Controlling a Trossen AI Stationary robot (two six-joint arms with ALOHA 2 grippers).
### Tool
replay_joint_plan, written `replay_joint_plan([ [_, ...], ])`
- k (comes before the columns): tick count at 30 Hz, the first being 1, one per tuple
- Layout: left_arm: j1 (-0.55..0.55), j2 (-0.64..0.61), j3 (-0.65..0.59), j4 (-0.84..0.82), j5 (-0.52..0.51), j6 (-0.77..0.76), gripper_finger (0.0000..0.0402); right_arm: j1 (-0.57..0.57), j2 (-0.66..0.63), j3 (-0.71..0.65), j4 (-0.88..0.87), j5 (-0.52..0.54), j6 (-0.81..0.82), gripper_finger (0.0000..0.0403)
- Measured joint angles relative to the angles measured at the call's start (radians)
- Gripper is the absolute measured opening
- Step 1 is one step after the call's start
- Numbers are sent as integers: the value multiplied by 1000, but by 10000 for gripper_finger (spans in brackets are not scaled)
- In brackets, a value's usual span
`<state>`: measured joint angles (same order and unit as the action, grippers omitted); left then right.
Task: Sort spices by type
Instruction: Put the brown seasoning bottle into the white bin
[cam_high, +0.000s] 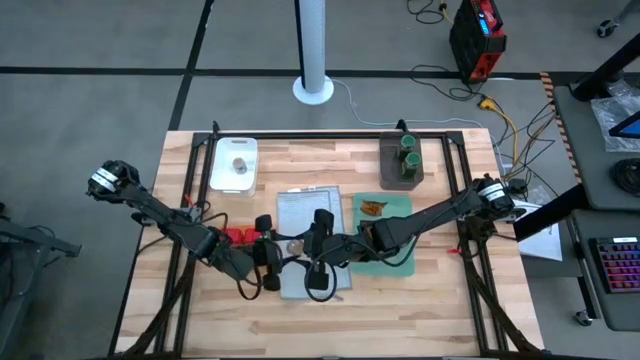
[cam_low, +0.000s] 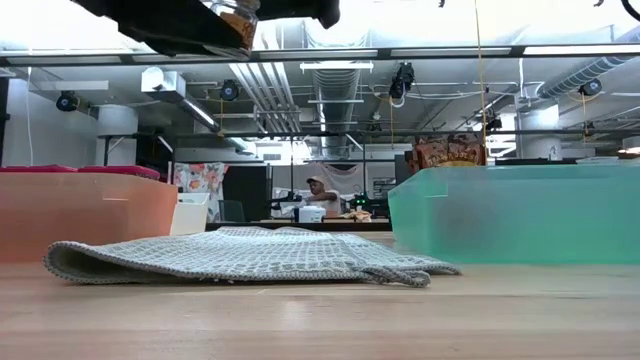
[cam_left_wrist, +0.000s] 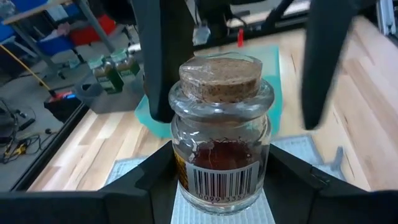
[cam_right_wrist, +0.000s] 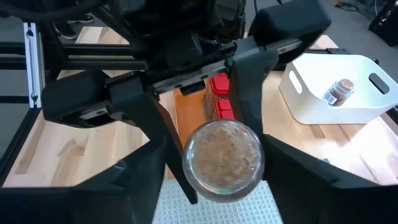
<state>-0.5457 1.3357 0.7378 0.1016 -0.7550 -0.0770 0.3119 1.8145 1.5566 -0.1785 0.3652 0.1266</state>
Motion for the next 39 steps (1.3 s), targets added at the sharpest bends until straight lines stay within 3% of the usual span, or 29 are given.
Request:
replay_joint_plan([
  [8,1,-12,-92,194,-3,30,176,0,-20,0,-7,-2,-16,282],
  [17,-20,-24,-133,316,6,81,178,30,-123,-44,18,12,-96,262],
  [27,-51,-32,-148,473,105,228,180,95,-140,-263,399,21,-191,244],
  [34,-51,-31,-154,493,119,252,180,99,-111,-314,571,21,-205,272],
  [39,-51,-30,-140,492,119,262,180,81,-84,-310,588,22,-197,297],
])
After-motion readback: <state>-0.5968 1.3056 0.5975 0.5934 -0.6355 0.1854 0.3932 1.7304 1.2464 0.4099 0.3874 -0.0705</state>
